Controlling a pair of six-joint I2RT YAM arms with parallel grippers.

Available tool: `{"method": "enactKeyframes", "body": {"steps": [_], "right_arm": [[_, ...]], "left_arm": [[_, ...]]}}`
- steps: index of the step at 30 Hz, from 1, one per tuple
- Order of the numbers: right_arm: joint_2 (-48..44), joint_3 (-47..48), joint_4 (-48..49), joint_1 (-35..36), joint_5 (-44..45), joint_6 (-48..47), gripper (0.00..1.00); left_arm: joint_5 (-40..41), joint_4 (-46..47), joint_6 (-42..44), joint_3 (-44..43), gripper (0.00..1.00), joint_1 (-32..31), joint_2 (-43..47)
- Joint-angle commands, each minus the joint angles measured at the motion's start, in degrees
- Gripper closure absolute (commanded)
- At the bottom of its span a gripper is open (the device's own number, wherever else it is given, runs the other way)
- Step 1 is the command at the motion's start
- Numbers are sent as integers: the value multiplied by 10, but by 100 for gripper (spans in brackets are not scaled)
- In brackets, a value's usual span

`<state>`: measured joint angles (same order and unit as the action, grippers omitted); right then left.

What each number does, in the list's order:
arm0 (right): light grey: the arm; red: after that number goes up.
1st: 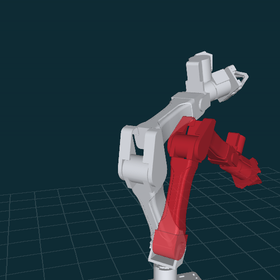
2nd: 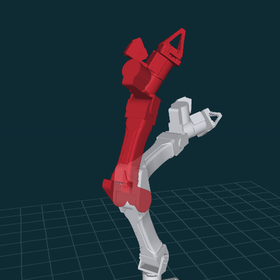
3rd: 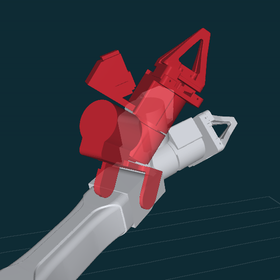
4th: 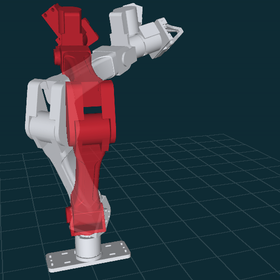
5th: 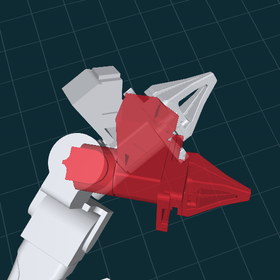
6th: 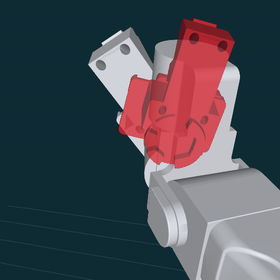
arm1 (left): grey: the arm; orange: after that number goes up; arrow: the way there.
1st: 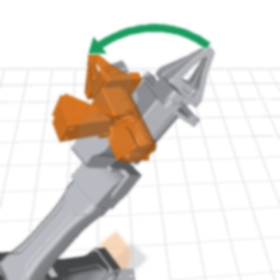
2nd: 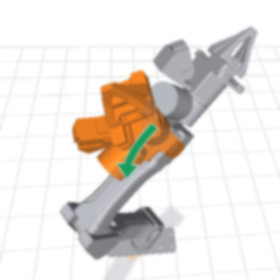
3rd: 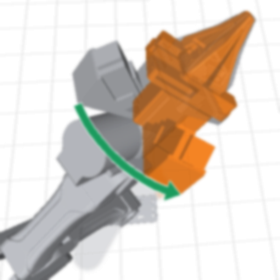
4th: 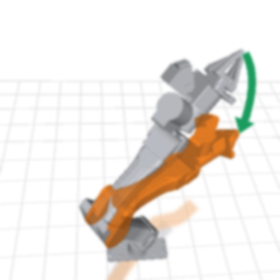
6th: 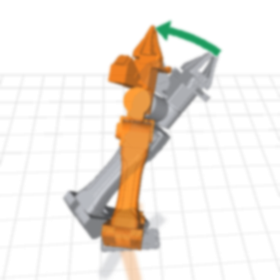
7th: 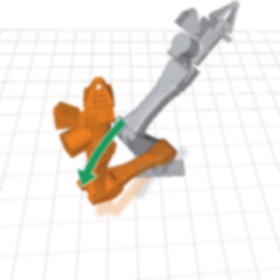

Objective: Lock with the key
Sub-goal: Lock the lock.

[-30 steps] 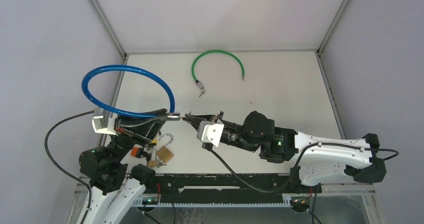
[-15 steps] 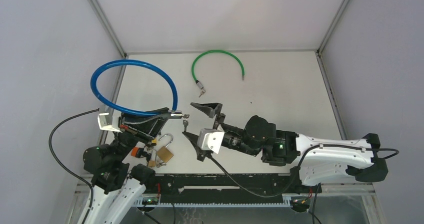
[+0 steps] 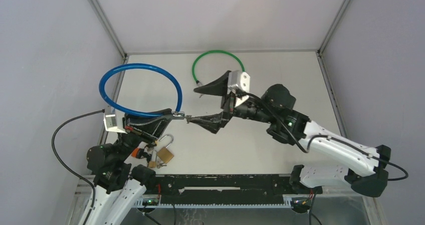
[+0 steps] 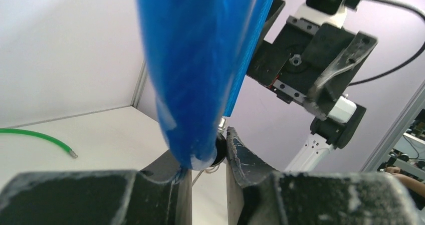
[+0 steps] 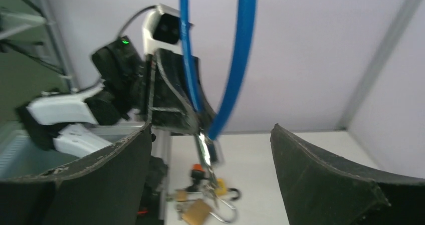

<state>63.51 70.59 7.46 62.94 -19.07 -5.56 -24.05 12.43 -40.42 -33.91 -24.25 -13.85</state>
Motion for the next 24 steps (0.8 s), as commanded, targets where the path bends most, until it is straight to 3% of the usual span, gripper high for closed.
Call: {"method": "enactKeyframes", "body": {"steps": [1, 4, 6, 10, 11, 22, 23, 24], "right_arm": [[63, 63, 87, 0, -80, 162, 9], [110, 105, 75, -1, -77, 176, 15], [129, 119, 76, -5, -83, 182, 35], [127, 121, 89, -11, -75, 186, 95], [120, 121, 91, -11, -68, 183, 100], [66, 123, 84, -10, -40, 141, 100], [66, 123, 80, -10, -49, 137, 98], [66, 123, 71, -11, -61, 127, 78]], "left_arm": [[-11, 36, 22, 12, 100, 4, 2], [-17, 36, 26, 14, 100, 4, 2], [-23, 36, 30, 16, 100, 4, 4], [-30, 29, 36, 23, 100, 4, 13], [-30, 25, 39, 26, 100, 4, 15], [-33, 8, 64, 55, 100, 5, 17], [-32, 7, 64, 55, 100, 4, 17], [-30, 10, 64, 53, 100, 4, 17]]}}
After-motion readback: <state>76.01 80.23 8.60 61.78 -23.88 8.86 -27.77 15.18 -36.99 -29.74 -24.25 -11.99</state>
